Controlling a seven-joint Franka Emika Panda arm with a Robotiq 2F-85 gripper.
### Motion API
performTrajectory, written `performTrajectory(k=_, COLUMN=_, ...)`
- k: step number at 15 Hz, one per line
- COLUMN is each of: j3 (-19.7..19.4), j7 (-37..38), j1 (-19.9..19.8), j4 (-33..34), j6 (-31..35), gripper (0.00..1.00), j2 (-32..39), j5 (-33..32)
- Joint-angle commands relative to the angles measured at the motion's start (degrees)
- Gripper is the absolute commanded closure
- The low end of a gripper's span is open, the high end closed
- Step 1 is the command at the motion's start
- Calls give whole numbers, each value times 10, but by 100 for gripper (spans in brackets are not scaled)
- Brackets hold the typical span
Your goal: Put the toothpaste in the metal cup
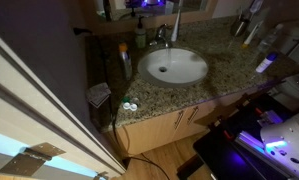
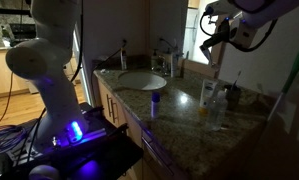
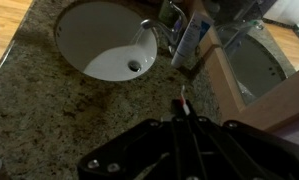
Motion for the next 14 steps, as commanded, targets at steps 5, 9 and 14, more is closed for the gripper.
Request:
performTrajectory(k=5, j3=-1, j7=52, j1=-7, j4=22, j6=11, gripper=99, j2=40, j5=44)
performTrajectory(k=9, j3=6, j7=77, j1=-41, j4=37, j6=26, gripper=99, j2=80, j5=117)
performTrajectory(k=14, j3=19, j7=97, j1=-66, j4=62, j6=25, gripper=99, j2=126, j5=174)
